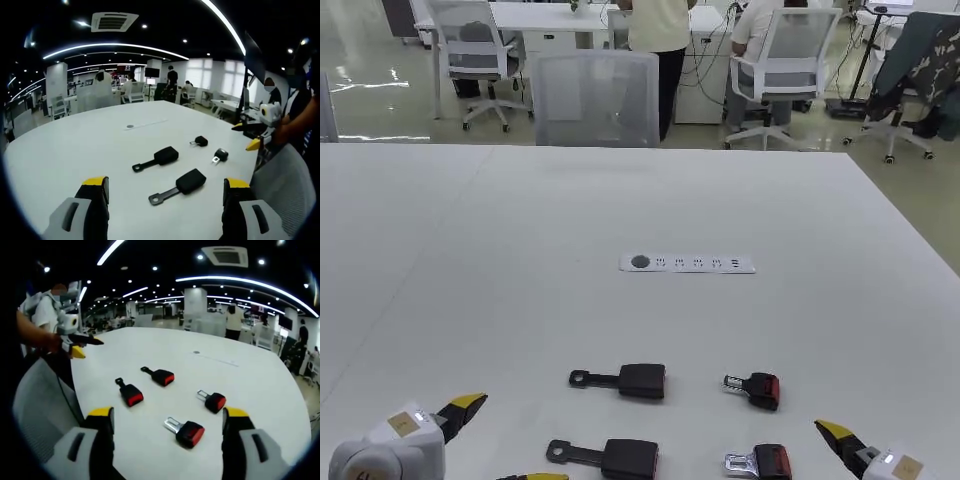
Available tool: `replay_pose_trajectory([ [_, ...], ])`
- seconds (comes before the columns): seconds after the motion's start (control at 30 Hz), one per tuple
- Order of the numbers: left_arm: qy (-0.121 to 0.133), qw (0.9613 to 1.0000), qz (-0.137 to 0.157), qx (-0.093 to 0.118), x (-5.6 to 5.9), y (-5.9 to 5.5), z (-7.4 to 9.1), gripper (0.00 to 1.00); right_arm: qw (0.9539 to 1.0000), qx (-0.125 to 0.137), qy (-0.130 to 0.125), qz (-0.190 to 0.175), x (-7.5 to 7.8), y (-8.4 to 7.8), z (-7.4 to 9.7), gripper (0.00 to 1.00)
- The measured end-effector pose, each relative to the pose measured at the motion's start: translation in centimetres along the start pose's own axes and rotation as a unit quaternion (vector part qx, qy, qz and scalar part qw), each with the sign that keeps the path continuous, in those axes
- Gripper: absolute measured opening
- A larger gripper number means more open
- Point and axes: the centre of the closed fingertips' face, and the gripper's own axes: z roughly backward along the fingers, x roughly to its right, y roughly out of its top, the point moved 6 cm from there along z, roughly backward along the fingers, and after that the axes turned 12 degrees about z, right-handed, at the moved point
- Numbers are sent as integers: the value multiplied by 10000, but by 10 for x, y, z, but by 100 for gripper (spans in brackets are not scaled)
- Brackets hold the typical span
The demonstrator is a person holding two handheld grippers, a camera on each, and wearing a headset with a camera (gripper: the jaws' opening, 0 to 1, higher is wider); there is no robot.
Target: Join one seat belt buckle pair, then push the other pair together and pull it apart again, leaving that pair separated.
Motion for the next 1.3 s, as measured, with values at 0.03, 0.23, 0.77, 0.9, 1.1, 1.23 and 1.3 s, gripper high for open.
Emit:
replay_pose_trajectory([
  [0.03,-3,10000,-2,-3,0,0,0,97,10000,-3,-1,7,0,0,0,91],
  [0.23,-9,10000,-6,0,-1,0,0,97,10000,-9,-14,5,1,-1,1,91],
  [0.77,-47,10000,-33,-31,-1,-1,-2,97,10000,-12,-7,10,1,0,1,91],
  [0.9,-62,10000,-53,-44,0,-1,-2,97,10000,-24,6,6,1,-1,1,91],
  [1.1,-85,9999,-99,-74,2,-1,-3,96,10000,-44,54,27,0,-2,0,91],
  [1.23,-110,9998,-116,-75,2,-1,-5,96,9999,-63,116,27,0,-2,-1,91],
  [1.3,-118,9998,-141,-100,2,-2,-5,96,9998,-77,165,30,-1,-3,-1,90],
])
